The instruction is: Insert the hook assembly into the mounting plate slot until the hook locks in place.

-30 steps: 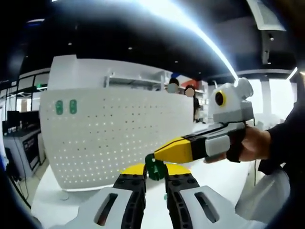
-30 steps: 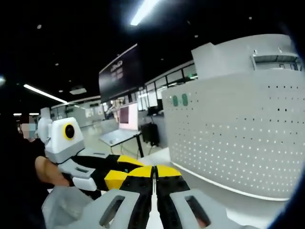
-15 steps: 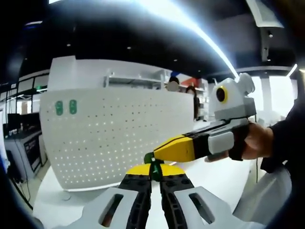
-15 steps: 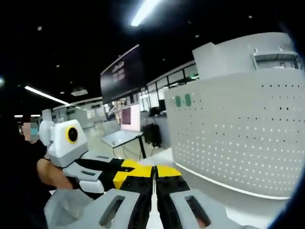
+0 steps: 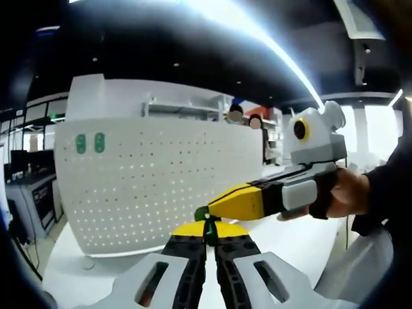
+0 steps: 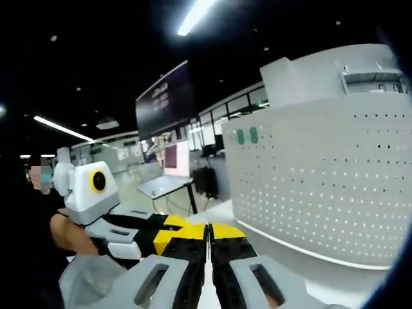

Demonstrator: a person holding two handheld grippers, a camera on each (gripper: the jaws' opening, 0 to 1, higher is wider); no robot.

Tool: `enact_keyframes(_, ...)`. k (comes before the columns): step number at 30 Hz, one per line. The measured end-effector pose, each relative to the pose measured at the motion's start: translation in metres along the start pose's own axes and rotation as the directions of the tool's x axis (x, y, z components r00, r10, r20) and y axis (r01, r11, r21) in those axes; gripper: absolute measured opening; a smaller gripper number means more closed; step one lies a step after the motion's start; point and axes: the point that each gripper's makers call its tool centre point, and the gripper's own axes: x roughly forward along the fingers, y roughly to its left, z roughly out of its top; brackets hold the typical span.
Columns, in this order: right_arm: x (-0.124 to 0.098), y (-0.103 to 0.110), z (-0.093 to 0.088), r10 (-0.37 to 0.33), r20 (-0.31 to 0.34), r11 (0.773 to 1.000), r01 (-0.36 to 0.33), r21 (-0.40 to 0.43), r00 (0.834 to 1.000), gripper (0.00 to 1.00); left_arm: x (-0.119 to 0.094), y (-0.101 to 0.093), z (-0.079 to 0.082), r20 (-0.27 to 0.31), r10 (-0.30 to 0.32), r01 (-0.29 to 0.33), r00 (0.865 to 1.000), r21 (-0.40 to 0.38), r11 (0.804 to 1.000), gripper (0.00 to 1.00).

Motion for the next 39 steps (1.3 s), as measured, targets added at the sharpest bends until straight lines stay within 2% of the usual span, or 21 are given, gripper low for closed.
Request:
enact_keyframes(4, 0.0, 0.0, 0.0, 0.002, -0.001, 1.0, -0.002, -0.012, 1.0, 0.0, 0.0, -0.001, 0.0, -0.003, -0.002, 0.002, 1.0, -0.005, 1.0, 0.03)
enact_keyframes(8, -0.002, -0.002, 0.002, -0.014, 0.008, 0.999, 0.014, -0.035, 1.0, 0.09, -0.001, 0.0, -0.001, -0.004, 0.001, -0.001, 1.0, 0.003, 1.0, 0.03)
enact_keyframes(13, -0.007, -0.007, 0.004, -0.024, 0.011, 0.999, 0.024, -0.041, 1.0, 0.1, -0.001, 0.003, 0.0, -0.004, 0.013, -0.013, 1.0, 0.007, 1.0, 0.03)
enact_keyframes(24, -0.023, -0.019, -0.002, -0.042, -0.01, 0.998, 0.041, -0.056, 0.999, 0.28, -0.001, 0.01, 0.003, -0.002, 0.032, -0.032, 0.999, 0.014, 0.999, 0.03)
enact_keyframes(31, -0.033, -0.024, -0.007, -0.031, -0.031, 0.996, 0.028, -0.08, 0.999, 0.42, -0.001, 0.014, 0.005, -0.003, 0.04, -0.04, 0.999, 0.021, 0.999, 0.03)
enact_keyframes(39, -0.047, -0.024, -0.014, -0.009, -0.046, 0.991, 0.002, -0.136, 0.999, 0.52, 0.001, 0.015, 0.009, 0.0, 0.043, -0.043, 0.999, 0.027, 0.999, 0.03)
